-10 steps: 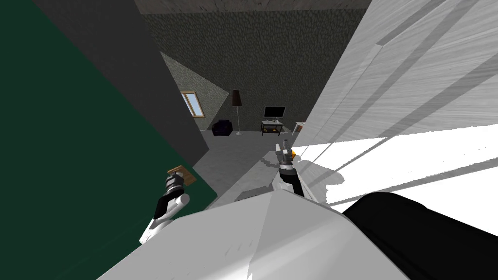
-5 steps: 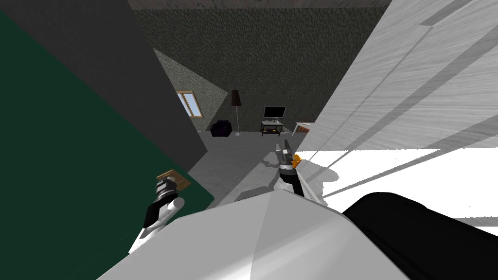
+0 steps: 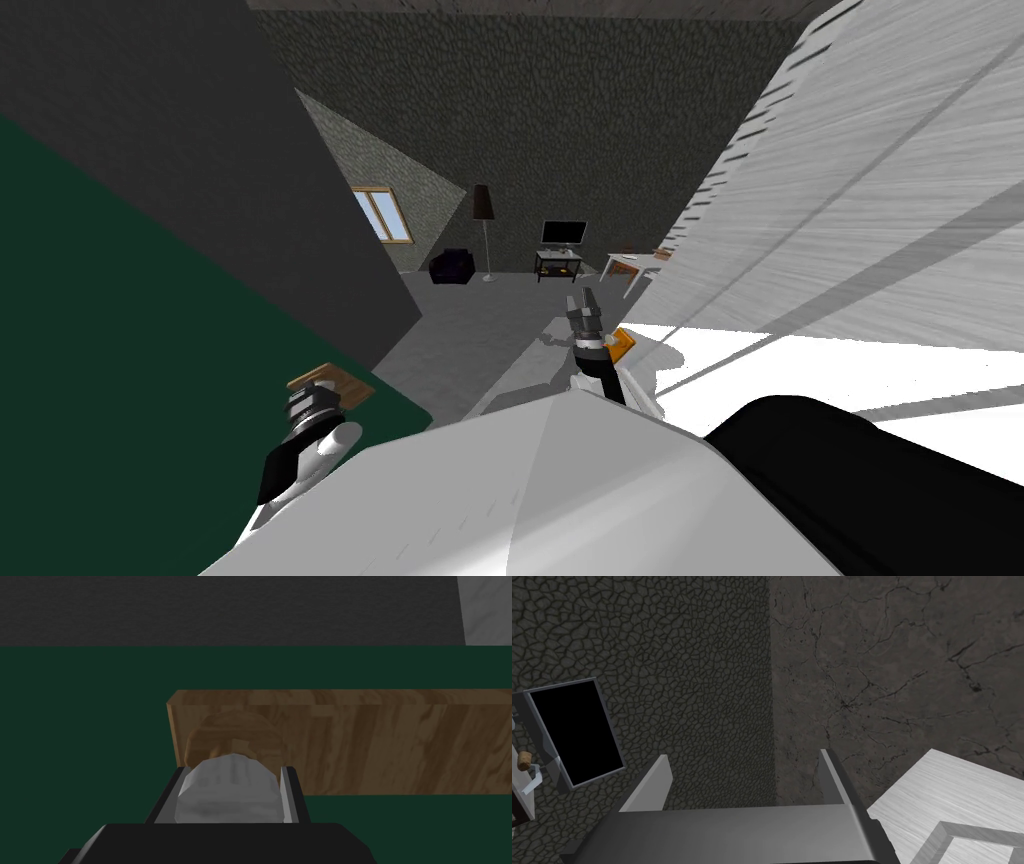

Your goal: Push the door open

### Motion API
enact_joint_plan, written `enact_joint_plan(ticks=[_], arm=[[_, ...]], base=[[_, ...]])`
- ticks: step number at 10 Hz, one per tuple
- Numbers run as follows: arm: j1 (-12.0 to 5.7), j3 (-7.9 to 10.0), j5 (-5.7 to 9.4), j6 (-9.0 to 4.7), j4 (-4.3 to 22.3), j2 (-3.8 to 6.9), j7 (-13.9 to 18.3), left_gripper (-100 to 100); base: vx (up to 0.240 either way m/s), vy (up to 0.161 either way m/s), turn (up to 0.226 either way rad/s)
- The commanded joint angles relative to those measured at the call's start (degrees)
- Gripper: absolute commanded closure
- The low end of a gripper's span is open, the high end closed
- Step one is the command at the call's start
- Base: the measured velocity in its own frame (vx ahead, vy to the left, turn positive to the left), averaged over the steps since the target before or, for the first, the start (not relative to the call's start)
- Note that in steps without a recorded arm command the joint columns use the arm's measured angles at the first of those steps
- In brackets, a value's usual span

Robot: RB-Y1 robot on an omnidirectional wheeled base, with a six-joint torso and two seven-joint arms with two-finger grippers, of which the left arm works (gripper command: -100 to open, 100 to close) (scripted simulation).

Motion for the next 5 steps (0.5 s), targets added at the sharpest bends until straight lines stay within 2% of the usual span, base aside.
enact_joint_plan(ticks=[1,2,3,5], arm=[[-0.03,1.61,1.14,0.16,-0.42,0.02,-1.36,100],[0.33,2.48,1.94,0.15,-0.61,-0.03,-2.09,100],[0.20,2.15,1.54,0.64,-0.41,-0.08,-1.67,100],[0.43,3.85,2.26,0.43,-0.41,-0.07,-2.35,100]], base=[[0.181,0.012,-0.005],[0.167,0.031,-0.037],[0.074,0.023,0.012],[0.166,0.037,0.047]])
